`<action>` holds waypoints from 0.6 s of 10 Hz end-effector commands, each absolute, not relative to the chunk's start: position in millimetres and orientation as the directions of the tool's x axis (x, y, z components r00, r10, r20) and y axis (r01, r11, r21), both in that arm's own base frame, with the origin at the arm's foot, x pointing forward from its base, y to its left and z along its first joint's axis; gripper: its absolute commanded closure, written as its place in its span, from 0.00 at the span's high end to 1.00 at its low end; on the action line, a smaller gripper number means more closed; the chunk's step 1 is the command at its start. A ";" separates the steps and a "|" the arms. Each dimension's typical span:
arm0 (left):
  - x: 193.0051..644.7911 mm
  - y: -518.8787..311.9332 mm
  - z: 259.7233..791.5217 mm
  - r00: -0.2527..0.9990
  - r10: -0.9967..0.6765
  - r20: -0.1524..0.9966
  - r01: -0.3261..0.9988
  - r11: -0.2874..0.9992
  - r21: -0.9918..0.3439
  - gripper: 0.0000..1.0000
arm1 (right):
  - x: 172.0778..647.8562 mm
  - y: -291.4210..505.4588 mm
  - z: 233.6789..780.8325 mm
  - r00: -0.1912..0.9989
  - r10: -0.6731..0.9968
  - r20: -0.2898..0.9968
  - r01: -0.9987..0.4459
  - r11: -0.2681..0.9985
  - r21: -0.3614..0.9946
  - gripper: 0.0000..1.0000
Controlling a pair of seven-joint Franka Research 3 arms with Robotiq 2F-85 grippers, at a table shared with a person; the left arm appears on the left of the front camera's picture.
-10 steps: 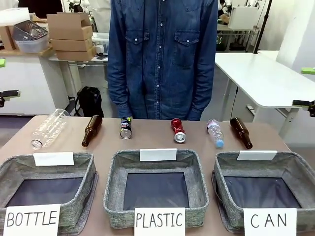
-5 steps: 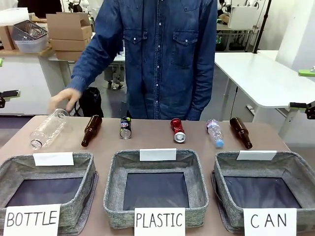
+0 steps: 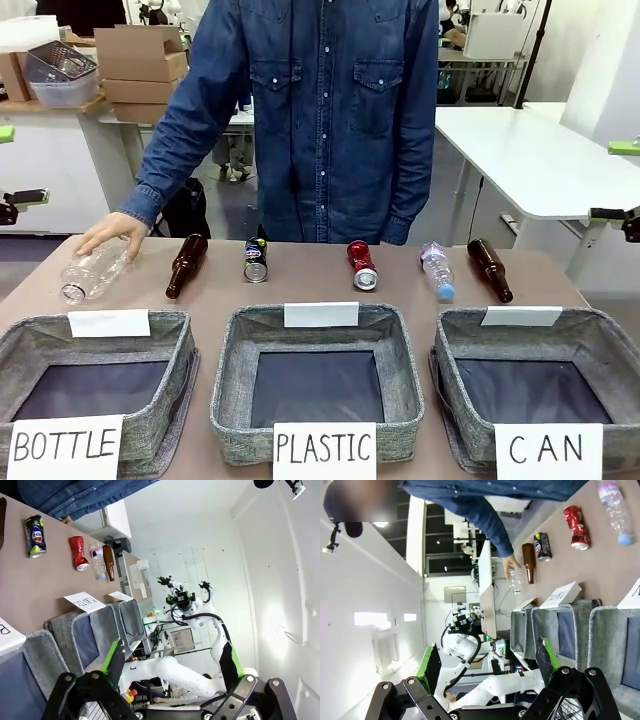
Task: Sort the can waste into the basket.
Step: Pick up the can waste from the table and place it in the right Fabric basket.
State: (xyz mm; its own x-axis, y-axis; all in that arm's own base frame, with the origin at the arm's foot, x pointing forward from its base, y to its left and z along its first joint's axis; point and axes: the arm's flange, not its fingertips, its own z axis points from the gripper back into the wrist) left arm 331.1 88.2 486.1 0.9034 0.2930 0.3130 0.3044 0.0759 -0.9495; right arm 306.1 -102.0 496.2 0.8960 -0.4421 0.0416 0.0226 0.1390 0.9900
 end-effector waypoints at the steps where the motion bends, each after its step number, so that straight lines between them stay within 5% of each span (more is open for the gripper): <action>1: 328.7 89.5 490.0 0.895 0.301 0.329 0.318 0.085 -0.944 1.00 | 306.0 -102.3 496.0 0.896 -0.442 0.041 0.024 0.140 0.990 1.00; 3: 328.7 89.5 490.0 0.895 0.301 0.329 0.318 0.085 -0.944 1.00 | 301.8 -42.9 517.1 0.864 -0.307 0.399 -0.195 0.526 0.828 1.00; 6: 328.7 89.5 490.0 0.895 0.301 0.329 0.318 0.085 -0.944 1.00 | 346.9 43.3 484.4 0.898 -0.138 0.417 -0.238 0.646 0.726 1.00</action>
State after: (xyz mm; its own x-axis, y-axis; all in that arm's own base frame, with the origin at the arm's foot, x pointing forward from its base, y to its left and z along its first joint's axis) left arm 329.9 90.5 487.6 0.8997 0.2997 0.3173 0.3071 0.0818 -0.9481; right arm 329.5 37.0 509.1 0.9094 -0.1229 0.3974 -0.2456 0.6125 0.7513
